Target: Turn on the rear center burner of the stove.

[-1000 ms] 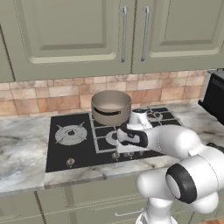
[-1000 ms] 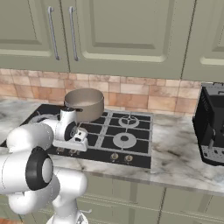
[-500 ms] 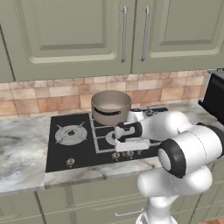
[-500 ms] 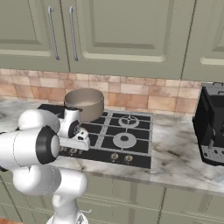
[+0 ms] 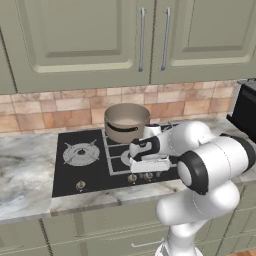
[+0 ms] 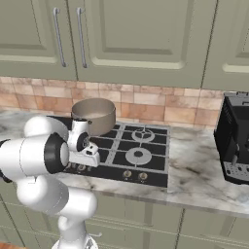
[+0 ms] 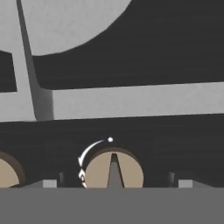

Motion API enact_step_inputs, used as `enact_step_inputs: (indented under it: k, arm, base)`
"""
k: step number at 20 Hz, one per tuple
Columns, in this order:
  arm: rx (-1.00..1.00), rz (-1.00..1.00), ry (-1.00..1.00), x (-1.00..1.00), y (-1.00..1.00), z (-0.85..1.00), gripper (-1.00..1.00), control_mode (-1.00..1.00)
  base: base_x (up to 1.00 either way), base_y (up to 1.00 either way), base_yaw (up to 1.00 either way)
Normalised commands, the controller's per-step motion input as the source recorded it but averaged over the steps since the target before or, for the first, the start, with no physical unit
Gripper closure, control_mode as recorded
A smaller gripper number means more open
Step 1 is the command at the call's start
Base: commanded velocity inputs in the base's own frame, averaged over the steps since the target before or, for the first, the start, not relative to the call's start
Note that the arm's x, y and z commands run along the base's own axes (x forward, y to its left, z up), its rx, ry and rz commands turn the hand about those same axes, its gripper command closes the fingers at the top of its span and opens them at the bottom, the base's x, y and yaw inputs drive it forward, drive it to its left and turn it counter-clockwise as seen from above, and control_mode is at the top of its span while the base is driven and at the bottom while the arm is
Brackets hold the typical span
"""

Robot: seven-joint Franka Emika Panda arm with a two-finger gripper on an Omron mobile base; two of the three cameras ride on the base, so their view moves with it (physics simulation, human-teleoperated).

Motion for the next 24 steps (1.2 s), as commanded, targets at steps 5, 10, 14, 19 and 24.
enact_step_inputs:
  k: [5,10,14,19,24]
  arm:
    - [0.00,0.00,-0.01,-0.02,0.00,-0.26,1.00,-1.00]
    - [0.00,0.00,-0.02,0.00,0.01,-0.35,1.00,-1.00]
    - [0.00,0.00,0.00,0.00,0.01,-0.16,1.00,-1.00]
    - [0.00,0.01,-0.03,-0.01,-0.01,-0.06,1.00,-1.00]
    - [0.00,0.22,-0.22,0.00,0.00,-0.36,1.00,-1.00]
  base:
    - [0.00,0.00,0.00]
    - [0.00,0.00,0.00]
    - [0.00,0.00,0.00]
    - [0.00,0.00,0.00]
    - [0.00,0.00,0.00]
